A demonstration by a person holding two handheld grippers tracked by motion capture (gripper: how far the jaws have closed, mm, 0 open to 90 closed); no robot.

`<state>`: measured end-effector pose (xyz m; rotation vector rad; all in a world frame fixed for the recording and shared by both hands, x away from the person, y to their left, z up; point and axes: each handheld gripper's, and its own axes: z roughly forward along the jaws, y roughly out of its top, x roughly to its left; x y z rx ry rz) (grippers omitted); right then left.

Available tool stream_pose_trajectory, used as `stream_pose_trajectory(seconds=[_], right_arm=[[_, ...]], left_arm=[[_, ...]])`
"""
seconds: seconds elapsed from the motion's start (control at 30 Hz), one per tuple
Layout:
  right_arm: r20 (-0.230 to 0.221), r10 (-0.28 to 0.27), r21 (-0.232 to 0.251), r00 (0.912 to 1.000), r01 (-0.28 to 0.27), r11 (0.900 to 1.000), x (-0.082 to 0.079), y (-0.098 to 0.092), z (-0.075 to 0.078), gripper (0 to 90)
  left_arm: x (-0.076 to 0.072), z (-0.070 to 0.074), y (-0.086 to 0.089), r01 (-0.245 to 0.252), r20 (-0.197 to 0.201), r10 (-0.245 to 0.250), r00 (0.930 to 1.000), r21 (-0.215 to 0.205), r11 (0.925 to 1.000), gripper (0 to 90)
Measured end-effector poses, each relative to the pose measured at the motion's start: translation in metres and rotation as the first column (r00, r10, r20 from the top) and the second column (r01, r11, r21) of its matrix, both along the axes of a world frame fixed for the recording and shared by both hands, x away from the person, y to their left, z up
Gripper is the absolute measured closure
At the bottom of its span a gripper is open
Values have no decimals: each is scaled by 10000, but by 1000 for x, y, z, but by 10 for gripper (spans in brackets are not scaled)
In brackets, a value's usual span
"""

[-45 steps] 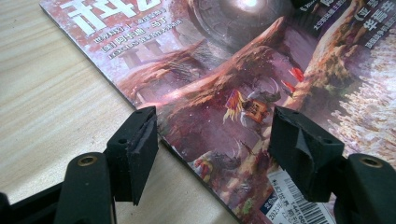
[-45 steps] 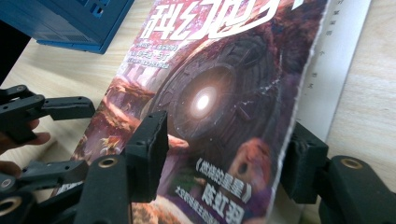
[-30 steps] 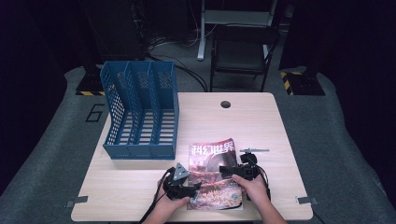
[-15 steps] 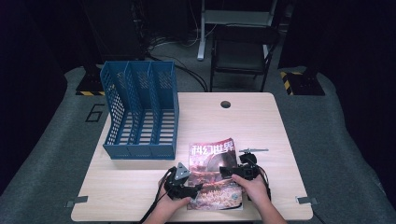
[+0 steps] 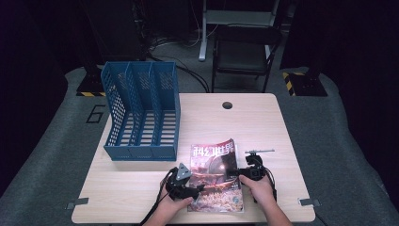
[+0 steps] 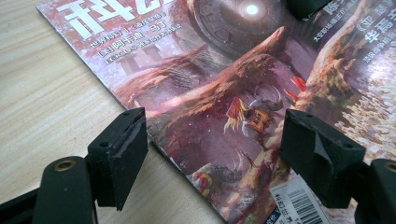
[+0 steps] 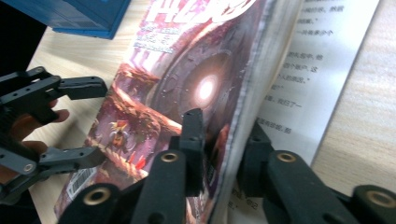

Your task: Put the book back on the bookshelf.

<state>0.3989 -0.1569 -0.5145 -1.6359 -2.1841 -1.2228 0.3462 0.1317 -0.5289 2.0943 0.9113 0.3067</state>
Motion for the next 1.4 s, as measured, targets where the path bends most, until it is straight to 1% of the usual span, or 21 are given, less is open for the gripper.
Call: stream_pose_trajectory(seconds=[0.1,0.13,0.23,0.33,0.37,0.43,0.5,0.57,0.63,0.73,0.8,0.83,0.9,0.93,1.07,1.1,1.13,1.27,1.3,1.33,1.4], right_arm=[[121,-44,-39,9999,45,10000,-3,2,2,794],[226,-86,-71,9997,87,9999,-4,3,2,803],[588,-105,-66,9982,109,9999,-7,3,3,830],[695,-143,52,9975,140,9999,-9,4,5,848],[1061,-74,9,9943,73,10000,-13,6,9,851],[1490,25,-24,9888,-22,10000,-17,8,13,853],[1622,29,-45,9868,-22,10000,-19,9,15,853],[1930,21,-152,9812,9,9999,-21,10,16,854],[1925,-70,-30,9813,77,10000,-23,10,16,854],[2048,-167,71,9787,156,9999,-26,10,18,855],[2154,-153,64,9764,143,9999,-27,10,19,855],[2338,-188,105,9721,168,9998,-29,10,20,854],[2360,-194,140,9716,165,9998,-30,10,21,855],[2464,-225,235,9689,172,9996,-32,9,22,855],[2505,-275,386,9677,184,9991,-35,9,23,854],[2525,-302,420,9671,202,9989,-35,9,24,855],[2718,-224,431,9621,111,9990,-36,8,25,854],[2745,-253,591,9612,94,9982,-39,8,28,854],[2865,-193,662,9579,3,9978,-40,7,30,854],[2865,-193,662,9579,3,9978,-40,7,30,854],[3067,-143,751,9517,-92,9971,-41,6,31,854]], left_arm=[[1,0,0,-36,102,37,9999,-17,10000,234],[1,0,0,4,1,-4,10000,49,10000,234],[2,0,0,31,72,-31,10000,64,10000,235],[2,0,0,-88,-44,87,10000,-160,9998,247],[4,1,3,44,-70,-44,10000,-26,10000,258],[6,2,3,59,-196,-59,9998,0,10000,264],[7,3,3,113,-221,-113,9997,25,9999,264],[10,4,3,80,-419,-78,9991,47,10000,260],[12,4,3,132,-343,-130,9993,45,9999,245],[12,3,4,35,-579,-51,9983,-277,9996,238],[14,4,5,55,-586,-70,9983,-252,9997,229],[16,3,6,-16,-647,-16,9979,-482,9988,204],[18,3,7,45,-738,-89,9972,-592,9982,180],[19,3,8,35,-1002,-123,9949,-882,9961,158],[23,2,10,84,-993,-185,9949,-1017,9948,141],[24,2,9,-35,-1135,-100,9935,-1183,9930,135],[26,2,9,18,-1158,-157,9931,-1190,9929,123],[32,3,7,54,-1250,-194,9920,-1113,9938,116],[34,4,5,241,-1287,-363,9910,-955,9951,113],[34,4,5,241,-1287,-363,9910,-955,9951,95],[39,4,3,495,-1274,-624,9899,-1019,9936,85]])
